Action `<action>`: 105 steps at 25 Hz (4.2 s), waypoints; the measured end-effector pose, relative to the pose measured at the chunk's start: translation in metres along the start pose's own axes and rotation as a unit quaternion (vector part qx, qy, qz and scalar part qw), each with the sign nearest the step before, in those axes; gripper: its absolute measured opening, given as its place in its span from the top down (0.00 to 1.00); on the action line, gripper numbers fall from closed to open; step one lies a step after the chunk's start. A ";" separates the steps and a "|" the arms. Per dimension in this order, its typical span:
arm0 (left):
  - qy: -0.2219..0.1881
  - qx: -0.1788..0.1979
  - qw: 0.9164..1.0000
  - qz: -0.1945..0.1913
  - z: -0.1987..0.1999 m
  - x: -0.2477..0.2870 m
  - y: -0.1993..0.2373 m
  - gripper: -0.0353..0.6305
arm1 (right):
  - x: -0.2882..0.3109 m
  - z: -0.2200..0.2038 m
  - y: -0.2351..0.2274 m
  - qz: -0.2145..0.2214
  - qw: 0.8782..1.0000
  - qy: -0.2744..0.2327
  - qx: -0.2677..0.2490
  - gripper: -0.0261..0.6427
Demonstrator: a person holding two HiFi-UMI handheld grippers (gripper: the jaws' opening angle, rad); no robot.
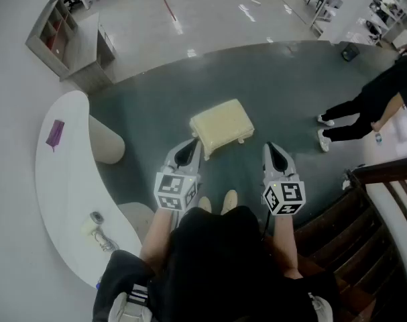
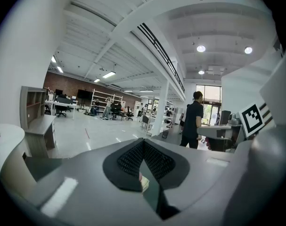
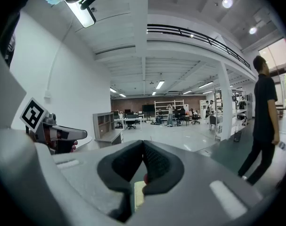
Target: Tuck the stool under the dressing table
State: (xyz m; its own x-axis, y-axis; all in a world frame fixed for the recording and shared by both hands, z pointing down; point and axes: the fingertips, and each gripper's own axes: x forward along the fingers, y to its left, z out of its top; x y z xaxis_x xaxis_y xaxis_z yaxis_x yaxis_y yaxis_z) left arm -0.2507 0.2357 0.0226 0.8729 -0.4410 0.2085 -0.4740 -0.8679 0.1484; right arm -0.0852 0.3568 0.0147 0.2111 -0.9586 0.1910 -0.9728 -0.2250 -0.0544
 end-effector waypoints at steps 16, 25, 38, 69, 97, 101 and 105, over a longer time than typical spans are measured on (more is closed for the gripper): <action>-0.018 -0.001 1.000 0.008 0.012 0.016 0.022 0.94 | 0.031 0.018 -0.008 -0.014 1.000 -0.012 -0.013 0.96; -0.017 -0.004 1.000 0.026 0.018 0.056 0.035 0.94 | 0.077 0.022 -0.037 0.008 1.000 -0.005 -0.010 0.96; 0.004 -0.051 0.991 0.122 0.029 0.165 0.047 0.94 | 0.203 0.029 -0.123 0.105 0.994 0.033 -0.009 0.96; 0.108 -0.138 0.956 0.233 -0.125 0.305 0.151 0.94 | 0.420 -0.142 -0.162 0.229 0.956 0.184 0.003 0.96; 0.205 -0.201 0.926 0.244 -0.416 0.357 0.214 0.94 | 0.474 -0.434 -0.196 0.208 0.934 0.291 -0.013 0.96; 0.218 -0.205 0.920 0.251 -0.447 0.355 0.220 0.94 | 0.477 -0.465 -0.206 0.205 0.929 0.307 -0.014 0.96; 0.211 -0.224 0.919 0.246 -0.463 0.356 0.221 0.94 | 0.481 -0.485 -0.216 0.208 0.925 0.319 0.020 0.95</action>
State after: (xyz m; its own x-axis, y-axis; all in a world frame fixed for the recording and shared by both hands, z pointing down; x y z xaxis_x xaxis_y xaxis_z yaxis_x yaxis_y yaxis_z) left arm -0.0986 -0.0075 0.5769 0.4622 -0.5450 0.6995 -0.8820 -0.3646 0.2987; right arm 0.1806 0.0292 0.5937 -0.2911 -0.6690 0.6839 -0.9505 0.1211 -0.2862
